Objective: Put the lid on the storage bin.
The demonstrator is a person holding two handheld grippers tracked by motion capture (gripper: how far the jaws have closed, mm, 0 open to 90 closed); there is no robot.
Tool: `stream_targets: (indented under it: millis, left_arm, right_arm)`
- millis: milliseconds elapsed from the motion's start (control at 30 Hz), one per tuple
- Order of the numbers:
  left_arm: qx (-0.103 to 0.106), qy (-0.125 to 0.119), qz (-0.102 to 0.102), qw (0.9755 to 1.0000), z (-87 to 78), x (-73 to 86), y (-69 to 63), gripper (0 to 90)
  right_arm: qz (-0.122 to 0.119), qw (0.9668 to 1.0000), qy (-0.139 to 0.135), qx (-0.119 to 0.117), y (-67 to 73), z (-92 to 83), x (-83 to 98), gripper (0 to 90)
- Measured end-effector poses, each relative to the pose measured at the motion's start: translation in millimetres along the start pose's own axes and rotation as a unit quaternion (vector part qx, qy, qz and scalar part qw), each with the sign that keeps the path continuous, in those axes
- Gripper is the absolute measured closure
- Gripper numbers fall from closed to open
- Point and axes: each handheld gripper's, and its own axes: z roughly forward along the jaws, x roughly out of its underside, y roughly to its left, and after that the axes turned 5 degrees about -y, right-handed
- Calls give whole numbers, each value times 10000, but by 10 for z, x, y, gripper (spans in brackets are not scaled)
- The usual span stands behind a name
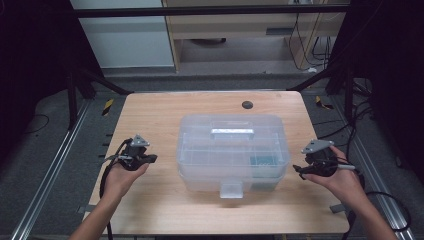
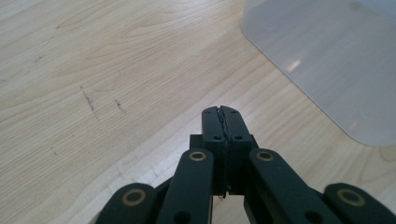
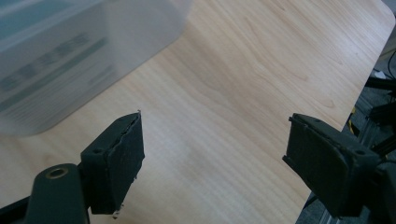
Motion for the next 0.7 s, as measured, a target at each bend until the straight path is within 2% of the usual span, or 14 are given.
stream_targets:
  millis: [67, 100, 133, 167, 200, 233, 267, 300, 400, 433, 467, 500, 633, 700]
  left_arm:
    - [-56, 20, 8, 10000, 50, -26, 35, 893]
    - [-107, 12, 30, 9999, 73, -40, 49, 862]
    - [-182, -56, 60, 9998, 100, -54, 68, 862]
    - [-375, -178, 61, 9991, 140, -81, 103, 690]
    - [-493, -248, 92, 9984, 156, -96, 132, 641]
    - [-493, -248, 92, 9984, 156, -96, 132, 600]
    - [-583, -386, 33, 9975, 179, -110, 173, 531]
    - [-676, -512, -96, 9964, 213, -129, 233, 487]
    - [-786, -744, -244, 9938, 289, -145, 321, 364]
    - [-786, -744, -244, 9938, 289, -145, 321, 325]
    - [-805, -750, -317, 9934, 328, -147, 351, 325]
    - [-818, -732, -365, 9933, 364, -146, 370, 254]
    - [-948, -715, -480, 9918, 496, -129, 418, 188]
    - [-965, -673, -529, 9916, 577, -106, 445, 152]
  right_arm:
    - [170, 9998, 3, 71, -116, 96, -47, 193]
    - [239, 9996, -18, 120, -156, 127, -66, 193]
    - [239, 9996, -18, 120, -156, 127, -66, 193]
    - [374, 9991, -51, 193, -241, 195, -106, 192]
    - [420, 9988, -59, 249, -271, 222, -121, 192]
    - [420, 9988, -59, 249, -271, 222, -121, 192]
    - [547, 9977, -74, 389, -354, 308, -155, 192]
    - [590, 9972, -78, 452, -387, 346, -168, 192]
    - [685, 9958, -76, 597, -463, 455, -192, 192]
    - [685, 9958, -76, 597, -463, 455, -192, 192]
    - [736, 9951, -82, 652, -486, 495, -197, 192]
    - [834, 9936, -123, 754, -526, 579, -202, 192]
    - [923, 9915, -185, 897, -564, 669, -210, 198]
    - [1146, 9886, -218, 948, -598, 742, -198, 200]
